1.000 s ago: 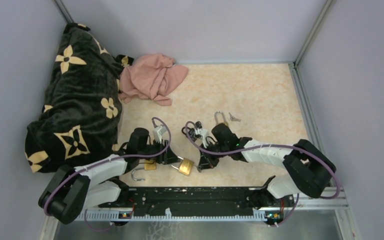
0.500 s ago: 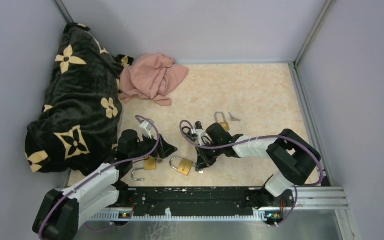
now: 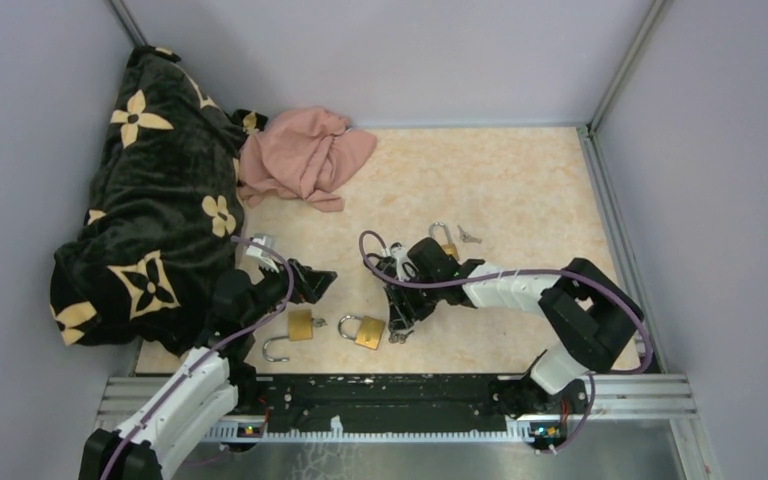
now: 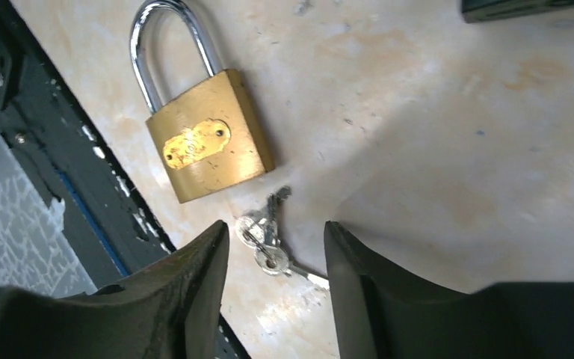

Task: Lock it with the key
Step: Place the key at the center of the board, then pick up the lock from the center of the board.

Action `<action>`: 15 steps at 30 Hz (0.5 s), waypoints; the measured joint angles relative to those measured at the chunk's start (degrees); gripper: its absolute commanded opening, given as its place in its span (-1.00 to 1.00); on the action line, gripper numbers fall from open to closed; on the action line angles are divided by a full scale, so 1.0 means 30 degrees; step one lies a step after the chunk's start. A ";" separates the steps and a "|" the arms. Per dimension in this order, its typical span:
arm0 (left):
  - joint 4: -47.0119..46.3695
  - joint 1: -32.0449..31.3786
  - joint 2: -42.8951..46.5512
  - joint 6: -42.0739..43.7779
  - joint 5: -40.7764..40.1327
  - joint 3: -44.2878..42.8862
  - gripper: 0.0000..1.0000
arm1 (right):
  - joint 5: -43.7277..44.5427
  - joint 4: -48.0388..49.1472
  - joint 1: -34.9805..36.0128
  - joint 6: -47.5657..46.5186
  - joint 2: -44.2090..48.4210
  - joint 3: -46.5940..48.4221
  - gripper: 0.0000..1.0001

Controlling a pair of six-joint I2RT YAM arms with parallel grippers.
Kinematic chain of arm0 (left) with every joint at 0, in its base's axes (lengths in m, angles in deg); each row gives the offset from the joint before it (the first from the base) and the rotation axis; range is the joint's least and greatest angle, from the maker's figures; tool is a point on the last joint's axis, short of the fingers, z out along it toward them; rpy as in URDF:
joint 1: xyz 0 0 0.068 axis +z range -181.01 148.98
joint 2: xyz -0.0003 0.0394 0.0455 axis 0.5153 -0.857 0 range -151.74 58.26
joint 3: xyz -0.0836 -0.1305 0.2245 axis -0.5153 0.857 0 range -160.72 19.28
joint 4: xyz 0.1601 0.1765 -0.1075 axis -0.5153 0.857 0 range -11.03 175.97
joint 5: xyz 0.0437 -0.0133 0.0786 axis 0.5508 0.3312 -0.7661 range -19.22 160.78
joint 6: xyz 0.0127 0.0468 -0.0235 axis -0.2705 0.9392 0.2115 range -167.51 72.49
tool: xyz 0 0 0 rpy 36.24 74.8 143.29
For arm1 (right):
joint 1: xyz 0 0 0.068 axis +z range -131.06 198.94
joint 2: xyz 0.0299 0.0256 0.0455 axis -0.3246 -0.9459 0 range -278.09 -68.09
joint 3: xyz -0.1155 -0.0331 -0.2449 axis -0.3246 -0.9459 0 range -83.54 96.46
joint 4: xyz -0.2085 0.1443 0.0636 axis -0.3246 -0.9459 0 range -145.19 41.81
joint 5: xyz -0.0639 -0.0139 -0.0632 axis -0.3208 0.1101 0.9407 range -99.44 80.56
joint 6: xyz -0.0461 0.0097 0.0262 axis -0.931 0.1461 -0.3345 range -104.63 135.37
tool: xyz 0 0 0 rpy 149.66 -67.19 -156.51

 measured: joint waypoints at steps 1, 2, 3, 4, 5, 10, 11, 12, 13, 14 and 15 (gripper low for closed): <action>-0.0022 0.0000 0.0262 -0.0015 -0.0066 0.0066 0.97 | 0.0452 -0.0299 0.0000 -0.0066 0.0219 0.0087 0.06; -0.0051 0.0015 0.0539 -0.0036 -0.0131 0.0117 0.97 | 0.0947 -0.0678 0.0000 -0.0102 0.0481 0.0168 0.07; -0.0058 0.0044 0.0838 -0.0051 -0.0197 0.0138 0.97 | 0.1472 -0.1071 0.0000 -0.0138 0.0794 0.0233 0.10; -0.0073 0.0066 0.1078 -0.0058 -0.0291 0.0138 0.97 | 0.1872 -0.1450 0.0007 -0.0153 0.1078 0.0342 0.18; -0.0087 0.0095 0.1348 -0.0058 -0.0430 0.0138 0.97 | 0.2375 -0.1865 0.0051 -0.0168 0.1384 0.0525 0.25; -0.0175 0.0780 0.2222 -0.0044 -0.1260 0.0138 0.97 | 0.4816 -0.3060 0.0947 -0.0597 0.2900 0.2033 0.83; -0.0189 0.1035 0.2259 -0.0036 -0.1479 0.0138 0.97 | 0.5319 -0.3096 0.1180 -0.0947 0.3089 0.2463 0.89; -0.0189 0.1268 0.2266 -0.0007 -0.1683 0.0138 0.97 | 0.5530 -0.3060 0.1625 -0.1049 0.3140 0.2674 0.94; -0.0182 0.1545 0.2266 0.0022 -0.1916 0.0138 0.97 | 0.5814 -0.2980 0.2040 -0.1515 0.3198 0.2951 0.97; -0.0168 0.1821 0.2266 0.0036 -0.2142 0.0138 0.97 | 0.5938 -0.2820 0.2346 -0.1865 0.3206 0.3111 0.97; -0.0131 0.2127 0.2266 0.0080 -0.2339 0.0138 0.97 | 0.6018 -0.2630 0.2608 -0.2266 0.3206 0.3198 0.97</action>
